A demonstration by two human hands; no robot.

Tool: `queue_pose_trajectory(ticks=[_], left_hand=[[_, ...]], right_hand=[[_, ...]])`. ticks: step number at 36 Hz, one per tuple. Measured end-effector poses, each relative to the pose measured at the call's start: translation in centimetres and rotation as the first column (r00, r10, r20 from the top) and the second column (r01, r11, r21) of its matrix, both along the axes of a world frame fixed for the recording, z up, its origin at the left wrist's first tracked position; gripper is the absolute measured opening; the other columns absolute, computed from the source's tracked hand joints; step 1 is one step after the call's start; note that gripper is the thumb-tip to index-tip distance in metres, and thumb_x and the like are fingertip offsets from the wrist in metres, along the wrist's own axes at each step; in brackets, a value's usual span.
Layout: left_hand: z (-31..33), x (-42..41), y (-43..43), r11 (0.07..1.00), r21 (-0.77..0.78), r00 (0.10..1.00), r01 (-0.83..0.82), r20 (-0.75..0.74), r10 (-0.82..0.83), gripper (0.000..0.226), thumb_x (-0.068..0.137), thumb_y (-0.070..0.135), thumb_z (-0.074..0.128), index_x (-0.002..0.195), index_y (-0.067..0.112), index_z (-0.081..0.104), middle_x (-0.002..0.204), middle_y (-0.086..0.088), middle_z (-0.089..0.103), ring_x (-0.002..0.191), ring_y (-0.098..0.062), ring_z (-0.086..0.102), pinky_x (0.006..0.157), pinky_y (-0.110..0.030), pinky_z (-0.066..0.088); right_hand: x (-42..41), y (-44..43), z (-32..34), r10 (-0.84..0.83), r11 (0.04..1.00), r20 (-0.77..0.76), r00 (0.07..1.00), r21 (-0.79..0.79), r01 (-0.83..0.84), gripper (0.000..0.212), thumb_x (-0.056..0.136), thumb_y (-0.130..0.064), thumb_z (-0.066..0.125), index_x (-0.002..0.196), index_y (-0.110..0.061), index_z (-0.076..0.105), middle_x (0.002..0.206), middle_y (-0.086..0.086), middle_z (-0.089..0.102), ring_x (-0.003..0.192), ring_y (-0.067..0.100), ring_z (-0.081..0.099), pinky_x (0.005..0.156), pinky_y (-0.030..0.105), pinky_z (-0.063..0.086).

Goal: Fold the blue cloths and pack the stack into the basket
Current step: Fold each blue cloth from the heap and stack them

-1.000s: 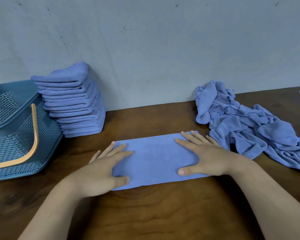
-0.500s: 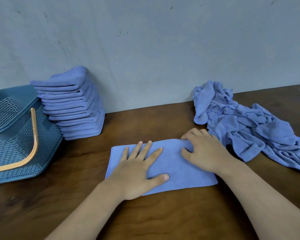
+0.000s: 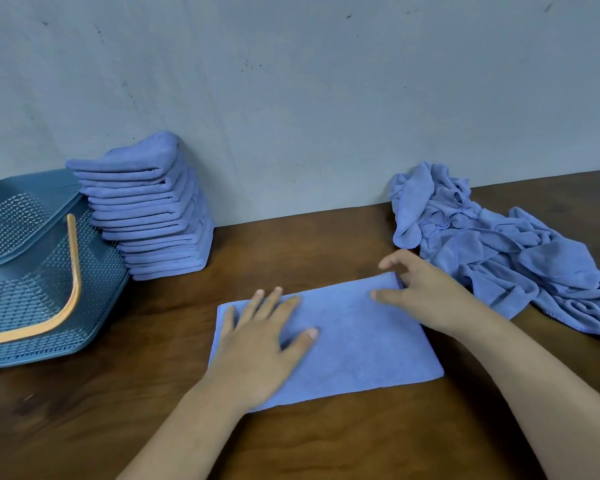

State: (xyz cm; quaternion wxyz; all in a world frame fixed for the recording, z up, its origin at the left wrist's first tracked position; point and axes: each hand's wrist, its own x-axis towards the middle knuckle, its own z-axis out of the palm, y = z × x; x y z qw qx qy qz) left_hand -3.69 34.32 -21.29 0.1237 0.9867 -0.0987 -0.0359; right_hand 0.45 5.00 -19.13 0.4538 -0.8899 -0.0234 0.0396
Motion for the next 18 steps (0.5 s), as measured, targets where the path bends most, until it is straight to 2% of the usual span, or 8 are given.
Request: queue_pose_trajectory(ticks=[2,4,6,8,9,13,16,18], left_hand=[[0.1,0.3,1.9,0.995,-0.011,0.995,-0.103,0.009,0.103,0.073,0.1,0.078,0.022,0.166,0.047,0.015,0.175,0.022,0.002,0.161,-0.006,-0.009,0.132,-0.047,-0.003],[0.0,0.4,3.7,0.988,-0.01,0.988,-0.151,-0.034,0.151,0.072,0.102,0.075,0.021,0.167,0.046,0.01,0.176,0.02,-0.002,0.161,-0.006,-0.011,0.132,-0.042,-0.003],[-0.1,0.4,4.5,0.987,-0.019,0.985,-0.157,-0.082,0.155,0.072,0.101,0.075,0.017,0.166,0.048,0.003,0.175,0.019,-0.011,0.159,-0.004,-0.018,0.132,-0.038,-0.006],[-0.3,0.5,4.3,0.986,-0.003,0.983,-0.165,-0.085,0.164,0.074,0.101,0.075,0.014,0.166,0.047,-0.003,0.174,0.016,-0.017,0.159,-0.006,-0.022,0.131,-0.038,-0.008],[-0.3,0.5,4.1,0.984,0.007,0.982,-0.176,-0.074,0.176,0.075,0.101,0.075,0.013,0.167,0.045,-0.004,0.174,0.014,-0.018,0.159,-0.007,-0.022,0.131,-0.038,-0.008],[-0.4,0.6,3.7,0.978,-0.008,0.976,-0.21,-0.054,0.209,0.075,0.101,0.075,0.014,0.168,0.043,-0.002,0.175,0.015,-0.013,0.16,-0.008,-0.019,0.132,-0.041,-0.007],[-0.3,0.6,3.8,0.982,-0.018,0.982,-0.187,-0.011,0.187,0.073,0.103,0.072,0.016,0.168,0.042,0.005,0.175,0.018,-0.007,0.161,-0.007,-0.016,0.132,-0.045,-0.007],[0.1,0.4,3.8,0.991,-0.044,0.989,-0.127,0.068,0.13,0.069,0.103,0.068,0.018,0.167,0.042,0.014,0.175,0.021,0.0,0.16,-0.003,-0.013,0.132,-0.044,-0.006]], right_hand=[[-0.1,-0.6,0.3,0.03,0.999,-0.052,0.998,0.044,-0.027,0.04,0.093,-0.041,0.078,0.121,-0.053,0.052,0.098,0.014,0.069,0.087,0.028,0.066,0.079,0.032,0.05],[-0.2,-0.9,0.7,0.076,0.995,-0.076,0.994,0.076,-0.07,0.034,0.097,-0.033,0.075,0.119,-0.052,0.056,0.108,0.017,0.069,0.1,0.033,0.067,0.086,0.039,0.054],[-0.5,-0.8,0.7,0.136,0.988,-0.09,0.987,0.085,-0.129,0.024,0.098,-0.023,0.073,0.113,-0.041,0.066,0.11,-0.002,0.072,0.097,0.015,0.069,0.086,0.029,0.054],[-0.9,-0.5,0.6,0.169,0.986,-0.102,0.98,0.024,-0.167,0.022,0.098,-0.021,0.072,0.108,-0.041,0.072,0.094,-0.034,0.064,0.086,-0.007,0.061,0.075,0.012,0.045],[-0.8,-0.4,0.4,0.154,0.988,-0.1,0.983,0.008,-0.154,0.024,0.098,-0.02,0.072,0.108,-0.042,0.073,0.092,-0.038,0.06,0.083,-0.013,0.059,0.071,0.009,0.042],[-0.4,0.0,0.0,0.031,0.999,-0.007,0.999,-0.017,-0.031,0.033,0.1,-0.018,0.068,0.12,-0.044,0.07,0.103,-0.021,0.054,0.074,-0.011,0.054,0.066,0.01,0.039],[-0.3,0.3,-0.3,-0.004,0.999,0.044,0.999,-0.052,0.006,0.035,0.103,-0.013,0.062,0.13,-0.034,0.069,0.082,-0.021,0.046,0.063,-0.019,0.052,0.061,0.006,0.04],[-0.3,0.6,-0.3,-0.002,0.996,0.047,0.999,-0.087,0.006,0.035,0.105,-0.013,0.059,0.133,-0.032,0.069,0.077,-0.023,0.045,0.059,-0.021,0.052,0.06,0.003,0.039]])
